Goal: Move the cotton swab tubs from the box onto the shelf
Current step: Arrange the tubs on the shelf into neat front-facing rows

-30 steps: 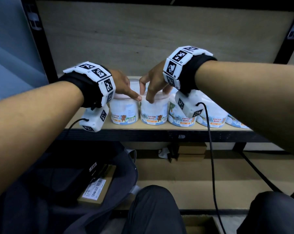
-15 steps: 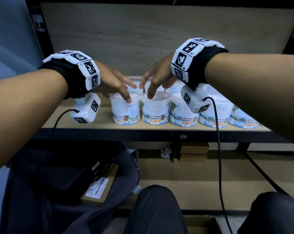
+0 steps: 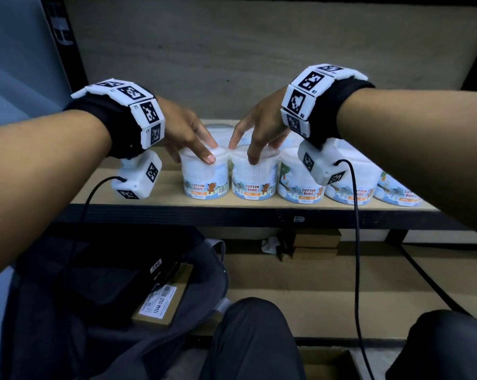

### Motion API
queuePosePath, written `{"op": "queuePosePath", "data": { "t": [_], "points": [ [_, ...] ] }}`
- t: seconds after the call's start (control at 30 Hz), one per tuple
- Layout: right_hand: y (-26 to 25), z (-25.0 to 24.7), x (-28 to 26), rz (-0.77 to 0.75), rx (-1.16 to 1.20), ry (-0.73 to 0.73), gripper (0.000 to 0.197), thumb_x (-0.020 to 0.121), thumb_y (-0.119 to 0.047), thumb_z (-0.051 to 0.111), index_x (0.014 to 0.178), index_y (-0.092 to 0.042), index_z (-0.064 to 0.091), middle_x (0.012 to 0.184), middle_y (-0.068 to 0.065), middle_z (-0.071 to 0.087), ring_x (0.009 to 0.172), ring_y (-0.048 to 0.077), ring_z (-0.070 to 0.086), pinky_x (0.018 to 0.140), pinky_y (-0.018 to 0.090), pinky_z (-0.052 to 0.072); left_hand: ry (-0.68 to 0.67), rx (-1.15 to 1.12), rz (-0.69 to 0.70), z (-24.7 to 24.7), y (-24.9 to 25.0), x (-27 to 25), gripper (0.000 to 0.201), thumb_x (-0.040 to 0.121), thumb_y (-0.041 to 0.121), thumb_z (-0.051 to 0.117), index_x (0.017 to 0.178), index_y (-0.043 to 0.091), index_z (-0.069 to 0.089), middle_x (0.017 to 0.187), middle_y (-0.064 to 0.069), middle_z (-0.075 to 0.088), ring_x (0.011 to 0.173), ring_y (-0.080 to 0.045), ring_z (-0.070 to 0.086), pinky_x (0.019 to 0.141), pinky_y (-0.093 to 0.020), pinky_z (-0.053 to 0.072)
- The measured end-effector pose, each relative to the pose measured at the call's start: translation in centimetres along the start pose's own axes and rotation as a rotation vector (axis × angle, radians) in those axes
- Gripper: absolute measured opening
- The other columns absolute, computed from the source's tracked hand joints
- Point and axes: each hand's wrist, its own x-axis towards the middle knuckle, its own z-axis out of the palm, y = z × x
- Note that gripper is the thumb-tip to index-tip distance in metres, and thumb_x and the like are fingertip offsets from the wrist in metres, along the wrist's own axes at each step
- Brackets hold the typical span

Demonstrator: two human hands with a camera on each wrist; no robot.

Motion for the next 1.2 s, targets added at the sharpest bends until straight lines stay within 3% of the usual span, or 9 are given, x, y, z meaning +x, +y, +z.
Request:
{"op": "queuePosePath", "data": {
  "t": [0.07,0.23,0.33,0.47,0.57,0.67,0.87,1.07,1.2],
  "points": [
    [0.1,0.0,-0.1,-0.006,0.013,0.004,0.051,0.08,-0.02,0.079,0.125,-0.037,0.063,0.116,0.004,0.062,0.079,0.005,0.059,0.091,0.036,0.057,-0.002,-0.007,0.011,0.0,0.0,0.0,0.105,0.02,0.059,0.091,0.119,0.027,0.07,0.102,0.005,0.076,0.09,-0.01,0.07,0.076,-0.027,0.058],
    [0.3,0.0,-0.4,-0.011,0.018,0.025,0.049,0.079,-0.026,0.081,0.123,-0.038,0.065,0.115,0.0,0.061,0.079,0.004,0.059,0.088,0.031,0.057,0.025,0.02,-0.023,0.2,0.5,-0.3,0.083,0.043,0.048,0.084,0.122,0.027,0.068,0.108,0.002,0.074,0.102,-0.015,0.067,0.082,-0.03,0.056],
    [0.4,0.1,-0.5,-0.017,0.015,0.044,0.048,0.078,-0.028,0.081,0.122,-0.039,0.065,0.119,0.0,0.061,0.078,0.002,0.058,0.086,0.029,0.057,0.015,0.048,-0.017,0.1,0.4,-0.3,0.096,0.03,0.059,0.089,0.119,0.029,0.069,0.105,0.004,0.075,0.102,-0.016,0.068,0.079,-0.029,0.057],
    [0.5,0.1,-0.7,-0.019,0.009,0.04,0.048,0.079,-0.03,0.08,0.124,-0.039,0.064,0.119,-0.002,0.059,0.078,0.003,0.058,0.09,0.031,0.056,0.023,0.029,-0.03,0.1,0.3,-0.2,0.066,0.058,0.044,0.083,0.121,0.028,0.069,0.107,0.001,0.075,0.105,-0.018,0.067,0.077,-0.027,0.056],
    [0.8,0.0,-0.8,-0.027,0.008,0.05,0.048,0.079,-0.034,0.08,0.123,-0.04,0.064,0.114,-0.004,0.06,0.078,0.003,0.059,0.088,0.028,0.056,0.032,0.037,-0.019,0.2,0.1,-0.3,0.087,0.039,0.055,0.089,0.12,0.029,0.069,0.106,0.003,0.075,0.104,-0.016,0.068,0.073,-0.025,0.057],
    [1.3,-0.2,-0.5,-0.019,0.042,0.053,0.058,0.076,-0.039,0.082,0.129,-0.041,0.058,0.107,-0.005,0.062,0.085,0.007,0.063,0.08,0.023,0.054,0.049,0.049,-0.039,0.1,0.1,0.1,0.079,0.048,0.051,0.089,0.121,0.031,0.068,0.111,0.002,0.073,0.11,-0.02,0.065,0.083,-0.031,0.057],
    [3.9,-1.6,-0.8,0.011,0.152,0.055,0.069,0.082,-0.036,0.077,0.143,-0.035,0.045,0.135,0.003,0.055,0.114,0.021,0.059,0.095,0.031,0.052,0.154,0.279,0.033,0.5,3.3,-0.1,0.085,0.068,0.062,0.075,0.143,0.037,0.044,0.145,0.011,0.046,0.131,-0.014,0.044,0.11,-0.03,0.031],
    [9.3,-2.6,-2.5,0.159,0.029,-0.045,0.064,0.084,-0.021,0.075,0.14,-0.035,0.048,0.14,0.004,0.05,0.123,0.026,0.053,0.103,0.036,0.048,0.157,0.362,0.212,2.9,9.4,1.6,0.075,0.076,0.066,0.065,0.141,0.033,0.047,0.138,0.014,0.054,0.123,-0.01,0.052,0.1,-0.022,0.033],
    [12.8,-2.3,-3.7,0.248,-0.115,-0.104,0.079,0.069,-0.039,0.086,0.137,-0.047,0.045,0.138,0.001,0.053,0.121,0.022,0.054,0.102,0.035,0.048,0.108,0.4,0.234,4.9,12.8,3.2,0.086,0.071,0.075,0.062,0.144,0.032,0.044,0.142,0.015,0.05,0.129,-0.01,0.047,0.106,-0.024,0.029]
  ]
}}
